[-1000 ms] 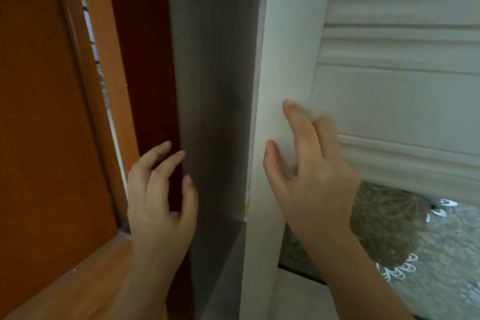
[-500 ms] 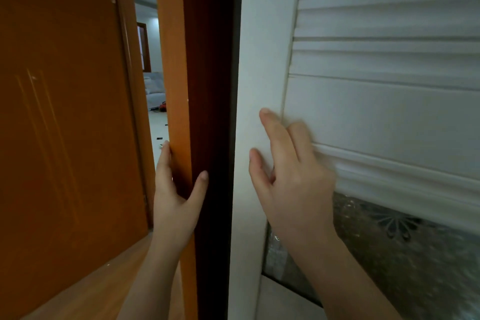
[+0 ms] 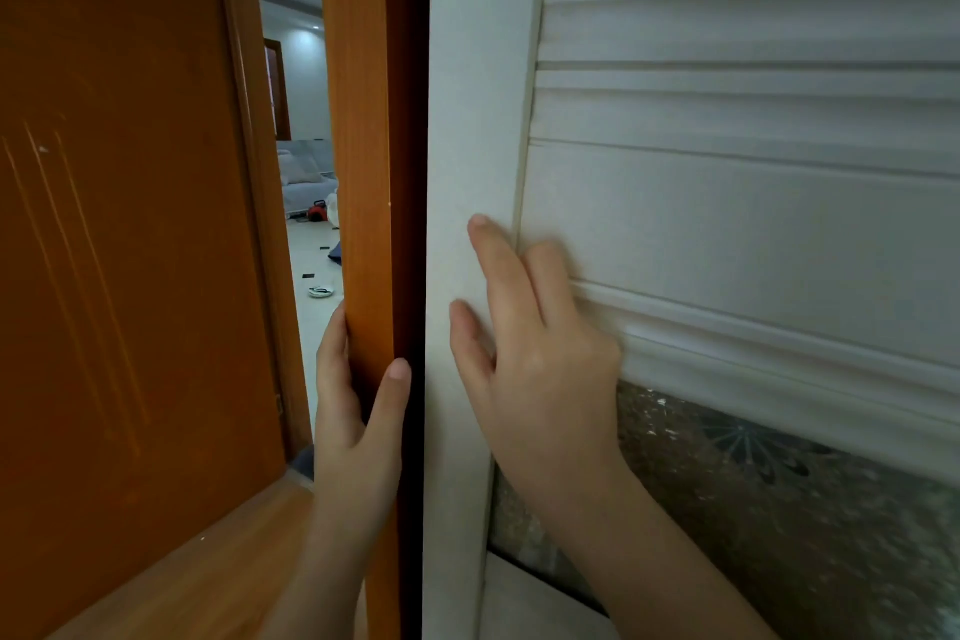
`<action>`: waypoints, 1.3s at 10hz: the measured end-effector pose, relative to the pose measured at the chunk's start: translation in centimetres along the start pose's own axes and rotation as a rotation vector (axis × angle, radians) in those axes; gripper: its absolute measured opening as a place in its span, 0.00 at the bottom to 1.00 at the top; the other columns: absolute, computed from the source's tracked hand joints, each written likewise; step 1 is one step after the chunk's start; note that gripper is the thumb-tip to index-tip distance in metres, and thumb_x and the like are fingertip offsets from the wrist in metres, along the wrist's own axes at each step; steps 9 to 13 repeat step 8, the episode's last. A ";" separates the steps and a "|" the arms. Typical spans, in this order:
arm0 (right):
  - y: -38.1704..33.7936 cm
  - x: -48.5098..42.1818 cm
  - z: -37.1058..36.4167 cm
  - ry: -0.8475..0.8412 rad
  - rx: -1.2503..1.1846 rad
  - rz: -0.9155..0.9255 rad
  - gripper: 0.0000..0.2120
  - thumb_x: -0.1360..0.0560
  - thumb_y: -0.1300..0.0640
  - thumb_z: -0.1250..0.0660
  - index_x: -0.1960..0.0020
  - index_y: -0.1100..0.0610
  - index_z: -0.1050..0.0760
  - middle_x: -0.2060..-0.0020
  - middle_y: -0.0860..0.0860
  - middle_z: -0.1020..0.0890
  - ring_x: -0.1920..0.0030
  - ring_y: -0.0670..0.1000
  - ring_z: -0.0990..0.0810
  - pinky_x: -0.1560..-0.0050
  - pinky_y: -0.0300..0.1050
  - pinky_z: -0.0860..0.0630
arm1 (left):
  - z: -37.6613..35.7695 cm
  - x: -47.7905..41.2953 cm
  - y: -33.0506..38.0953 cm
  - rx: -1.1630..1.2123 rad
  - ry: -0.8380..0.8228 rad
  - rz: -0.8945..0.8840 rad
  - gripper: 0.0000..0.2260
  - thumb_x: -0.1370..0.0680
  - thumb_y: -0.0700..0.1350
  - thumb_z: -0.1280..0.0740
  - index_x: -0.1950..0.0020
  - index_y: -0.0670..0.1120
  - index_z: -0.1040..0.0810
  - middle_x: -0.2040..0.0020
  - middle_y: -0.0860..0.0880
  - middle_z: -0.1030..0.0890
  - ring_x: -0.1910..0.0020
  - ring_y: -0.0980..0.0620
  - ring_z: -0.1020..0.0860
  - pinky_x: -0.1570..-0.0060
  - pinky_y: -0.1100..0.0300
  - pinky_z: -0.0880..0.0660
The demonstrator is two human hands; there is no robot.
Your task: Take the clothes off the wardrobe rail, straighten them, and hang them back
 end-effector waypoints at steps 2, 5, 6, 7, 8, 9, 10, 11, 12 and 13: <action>-0.9 -0.1 -1.0 0.015 0.025 0.001 0.17 0.30 0.53 0.30 0.43 0.55 0.22 0.58 0.51 0.19 0.73 0.43 0.27 0.71 0.34 0.33 | -0.2 0.1 0.0 -0.012 0.005 0.003 0.20 0.29 0.54 0.42 0.42 0.71 0.44 0.32 0.50 0.32 0.34 0.55 0.33 0.39 0.66 0.35; -0.9 -0.2 -0.9 0.003 -0.029 0.016 0.16 0.29 0.55 0.30 0.43 0.56 0.22 0.59 0.52 0.19 0.73 0.43 0.29 0.74 0.31 0.33 | -0.3 0.1 -0.2 -0.038 0.027 -0.005 0.23 0.29 0.54 0.40 0.37 0.66 0.45 0.32 0.44 0.33 0.33 0.49 0.33 0.32 0.54 0.35; -0.6 0.0 -0.8 -0.080 -0.151 0.020 0.15 0.27 0.57 0.33 0.41 0.58 0.25 0.58 0.53 0.20 0.73 0.43 0.28 0.74 0.32 0.30 | 0.0 -0.1 0.0 -0.045 0.047 -0.032 0.20 0.28 0.53 0.41 0.40 0.68 0.43 0.35 0.44 0.30 0.36 0.51 0.31 0.41 0.66 0.31; 0.0 0.4 -0.3 -0.236 -0.368 -0.001 0.16 0.26 0.54 0.40 0.40 0.59 0.27 0.57 0.53 0.20 0.71 0.44 0.24 0.72 0.34 0.24 | 0.0 -0.3 0.5 -0.039 0.037 -0.043 0.19 0.28 0.56 0.37 0.43 0.71 0.40 0.37 0.49 0.28 0.39 0.55 0.28 0.46 0.69 0.30; 1.6 1.2 1.7 -0.296 -0.486 -0.025 0.15 0.26 0.53 0.41 0.42 0.57 0.26 0.57 0.49 0.21 0.67 0.43 0.22 0.69 0.38 0.22 | 0.5 0.2 1.2 -0.119 0.126 -0.064 0.22 0.25 0.49 0.35 0.34 0.61 0.40 0.36 0.55 0.31 0.37 0.56 0.31 0.40 0.60 0.32; 1.6 1.2 1.7 -0.296 -0.486 -0.025 0.15 0.26 0.53 0.41 0.42 0.57 0.26 0.57 0.49 0.21 0.67 0.43 0.22 0.69 0.38 0.22 | 0.5 0.2 1.2 -0.119 0.126 -0.064 0.22 0.25 0.49 0.35 0.34 0.61 0.40 0.36 0.55 0.31 0.37 0.56 0.31 0.40 0.60 0.32; 1.6 1.2 1.7 -0.296 -0.486 -0.025 0.15 0.26 0.53 0.41 0.42 0.57 0.26 0.57 0.49 0.21 0.67 0.43 0.22 0.69 0.38 0.22 | 0.5 0.2 1.2 -0.119 0.126 -0.064 0.22 0.25 0.49 0.35 0.34 0.61 0.40 0.36 0.55 0.31 0.37 0.56 0.31 0.40 0.60 0.32; 1.6 1.2 1.7 -0.296 -0.486 -0.025 0.15 0.26 0.53 0.41 0.42 0.57 0.26 0.57 0.49 0.21 0.67 0.43 0.22 0.69 0.38 0.22 | 0.5 0.2 1.2 -0.119 0.126 -0.064 0.22 0.25 0.49 0.35 0.34 0.61 0.40 0.36 0.55 0.31 0.37 0.56 0.31 0.40 0.60 0.32; 1.6 1.2 1.7 -0.296 -0.486 -0.025 0.15 0.26 0.53 0.41 0.42 0.57 0.26 0.57 0.49 0.21 0.67 0.43 0.22 0.69 0.38 0.22 | 0.5 0.2 1.2 -0.119 0.126 -0.064 0.22 0.25 0.49 0.35 0.34 0.61 0.40 0.36 0.55 0.31 0.37 0.56 0.31 0.40 0.60 0.32; 1.6 1.2 1.7 -0.296 -0.486 -0.025 0.15 0.26 0.53 0.41 0.42 0.57 0.26 0.57 0.49 0.21 0.67 0.43 0.22 0.69 0.38 0.22 | 0.5 0.2 1.2 -0.119 0.126 -0.064 0.22 0.25 0.49 0.35 0.34 0.61 0.40 0.36 0.55 0.31 0.37 0.56 0.31 0.40 0.60 0.32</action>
Point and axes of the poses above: each hand's wrist, its own x-axis away from the middle knuckle, its own z-axis out of the back of the hand, y = z × x, the point moved 6 cm from there along -x, towards the middle knuckle
